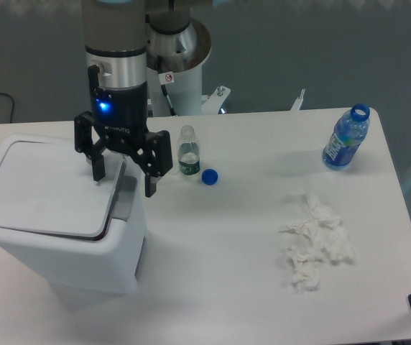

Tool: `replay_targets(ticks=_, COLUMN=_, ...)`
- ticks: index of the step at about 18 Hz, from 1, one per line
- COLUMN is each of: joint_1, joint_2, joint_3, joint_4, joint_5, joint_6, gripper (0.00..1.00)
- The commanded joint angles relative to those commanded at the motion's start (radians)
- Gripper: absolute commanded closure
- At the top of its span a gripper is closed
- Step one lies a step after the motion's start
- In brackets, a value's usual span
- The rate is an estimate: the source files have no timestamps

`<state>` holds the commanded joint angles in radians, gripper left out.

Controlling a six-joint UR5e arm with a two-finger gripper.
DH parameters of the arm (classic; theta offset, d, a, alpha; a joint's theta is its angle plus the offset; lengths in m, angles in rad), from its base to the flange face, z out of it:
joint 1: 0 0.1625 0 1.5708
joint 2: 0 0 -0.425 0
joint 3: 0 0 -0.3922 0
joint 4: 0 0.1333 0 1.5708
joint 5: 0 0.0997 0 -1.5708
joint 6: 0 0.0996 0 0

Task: Close the trash can

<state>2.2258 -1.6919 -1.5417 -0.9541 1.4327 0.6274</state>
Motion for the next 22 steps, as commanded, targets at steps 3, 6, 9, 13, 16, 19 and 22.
replay_targets(ticks=3, joint_1=0.0, joint_2=-0.006, joint_3=0.008, joint_4=0.002, joint_5=0.0, joint_6=-0.002, gripper=0.0)
replay_targets(ticks=6, joint_1=0.0, joint_2=-0.012, joint_3=0.011, joint_4=0.006, joint_5=0.0, joint_6=-0.015, gripper=0.0)
replay_targets(ticks=9, joint_1=0.0, joint_2=-0.029, joint_3=0.012, joint_4=0.031, joint_5=0.0, joint_6=-0.017, gripper=0.0)
replay_targets(ticks=13, joint_1=0.0, joint_2=-0.032, joint_3=0.012, joint_4=0.035, joint_5=0.002, joint_6=-0.017, gripper=0.0)
replay_targets(ticks=16, joint_1=-0.002, joint_2=-0.032, joint_3=0.011, joint_4=0.035, joint_5=0.0, joint_6=-0.017, gripper=0.0)
replay_targets(ticks=19, joint_1=-0.002, joint_2=-0.032, joint_3=0.011, joint_4=0.035, joint_5=0.0, joint_6=-0.017, gripper=0.0)
replay_targets(ticks=22, joint_1=-0.002, joint_2=-0.034, joint_3=0.011, joint_4=0.035, joint_5=0.0, joint_6=-0.017, gripper=0.0)
